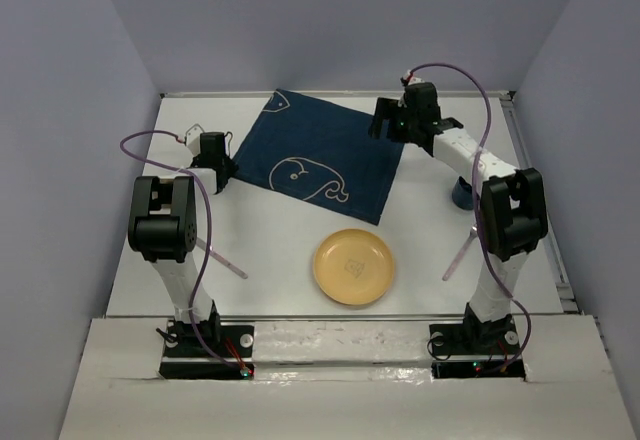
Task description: Set the dinner table for one person
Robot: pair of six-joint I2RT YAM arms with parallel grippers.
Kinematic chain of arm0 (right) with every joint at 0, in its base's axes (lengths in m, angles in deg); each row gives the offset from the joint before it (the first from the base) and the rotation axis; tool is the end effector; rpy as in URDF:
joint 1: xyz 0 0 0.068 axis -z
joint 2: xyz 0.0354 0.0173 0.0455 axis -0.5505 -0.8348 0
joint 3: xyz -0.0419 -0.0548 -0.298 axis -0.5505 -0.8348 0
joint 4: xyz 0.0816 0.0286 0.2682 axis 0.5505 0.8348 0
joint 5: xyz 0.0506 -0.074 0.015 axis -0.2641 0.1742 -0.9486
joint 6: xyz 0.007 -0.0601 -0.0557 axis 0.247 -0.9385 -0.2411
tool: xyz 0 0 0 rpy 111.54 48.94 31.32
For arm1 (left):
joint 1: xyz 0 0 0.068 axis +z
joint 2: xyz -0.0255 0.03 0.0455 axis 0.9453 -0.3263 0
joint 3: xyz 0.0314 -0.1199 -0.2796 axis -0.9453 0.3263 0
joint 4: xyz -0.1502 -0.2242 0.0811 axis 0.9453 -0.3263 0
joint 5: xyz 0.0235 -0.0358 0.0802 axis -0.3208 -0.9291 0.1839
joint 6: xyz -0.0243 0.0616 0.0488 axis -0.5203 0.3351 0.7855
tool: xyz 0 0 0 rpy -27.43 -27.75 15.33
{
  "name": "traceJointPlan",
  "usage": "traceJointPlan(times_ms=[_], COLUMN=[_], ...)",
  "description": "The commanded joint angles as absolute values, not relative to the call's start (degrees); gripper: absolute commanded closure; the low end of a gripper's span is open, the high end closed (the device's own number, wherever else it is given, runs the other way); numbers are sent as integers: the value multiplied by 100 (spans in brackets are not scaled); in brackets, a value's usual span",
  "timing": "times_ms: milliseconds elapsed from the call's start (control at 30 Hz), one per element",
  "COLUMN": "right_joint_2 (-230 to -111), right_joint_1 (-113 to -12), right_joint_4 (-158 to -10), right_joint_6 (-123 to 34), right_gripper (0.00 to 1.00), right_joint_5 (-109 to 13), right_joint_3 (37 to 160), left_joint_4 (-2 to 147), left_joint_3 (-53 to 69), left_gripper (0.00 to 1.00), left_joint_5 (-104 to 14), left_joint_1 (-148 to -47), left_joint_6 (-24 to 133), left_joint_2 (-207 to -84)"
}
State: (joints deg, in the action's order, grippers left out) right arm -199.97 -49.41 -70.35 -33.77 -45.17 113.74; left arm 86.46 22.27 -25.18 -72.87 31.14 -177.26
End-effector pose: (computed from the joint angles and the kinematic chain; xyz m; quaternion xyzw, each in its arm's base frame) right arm 0.4956 0.1485 0.2754 -0.0086 0.8837 0.1698 0.4361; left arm 0.4487 -0.0003 0.1542 -0.2956 0.8270 -0.0627 0.4741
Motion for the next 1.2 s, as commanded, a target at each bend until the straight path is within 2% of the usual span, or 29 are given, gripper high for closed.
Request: traceJointPlan(times_ms=[0,67,100,167,367,500,533,567,600,633,733,867,1167], right_joint_2=[-19509,-19290,-19210,-19078,-18918,-19243,-19296,-19384,-19411,-19429,-19367,-19183,-18753], right_joint_1=[-5124,-5177,-5177,-5308,-5309,-5309,-5309,-5309,-5309,-5309,-5309,-5107,-4738], right_joint_4=[-7248,-7266,-7292,-7354,-7556,-7565,-7574,-7635,-7635,-7635,-7609,-7574,-7477], right_joint_6=[-2940,-2923,-2888,-2818,-2572,-2554,-2528,-2528,-2545,-2545,-2668,-2817,-2923], right_gripper=[6,11,14,16,20,30,35,49,54,71,94,100,100], right_joint_5=[-3649,-3806,-3842,-3921,-3904,-3903,-3921,-3921,-3895,-3660,-3289,-2981,-2761], right_joint_3=[10265,9800,9658,9194,8365,8513,8549,8593,8628,8672,8725,8708,8348], left_joint_4=[8401,8383,8391,8383,8584,8804,8839,8892,8919,8936,9024,9024,8919], left_joint_3=[1930,1868,1842,1815,2227,2807,3060,3185,3290,3518,3923,4319,5145], left_gripper=[64,74,87,100,100,100,100,100,100,100,100,100,100], left_joint_5=[-2456,-2517,-2535,-2588,-2658,-2685,-2702,-2711,-2711,-2711,-2763,-2720,-2983], left_joint_1=[-7324,-7324,-7315,-7324,-7350,-7394,-7412,-7473,-7508,-7543,-7693,-7886,-7913], left_joint_6=[3232,3259,3285,3320,3224,3074,3022,3004,2995,2960,2890,2802,2810], left_joint_2=[-17839,-17892,-17918,-17936,-17664,-17234,-17033,-16926,-16847,-16663,-16398,-15986,-14976])
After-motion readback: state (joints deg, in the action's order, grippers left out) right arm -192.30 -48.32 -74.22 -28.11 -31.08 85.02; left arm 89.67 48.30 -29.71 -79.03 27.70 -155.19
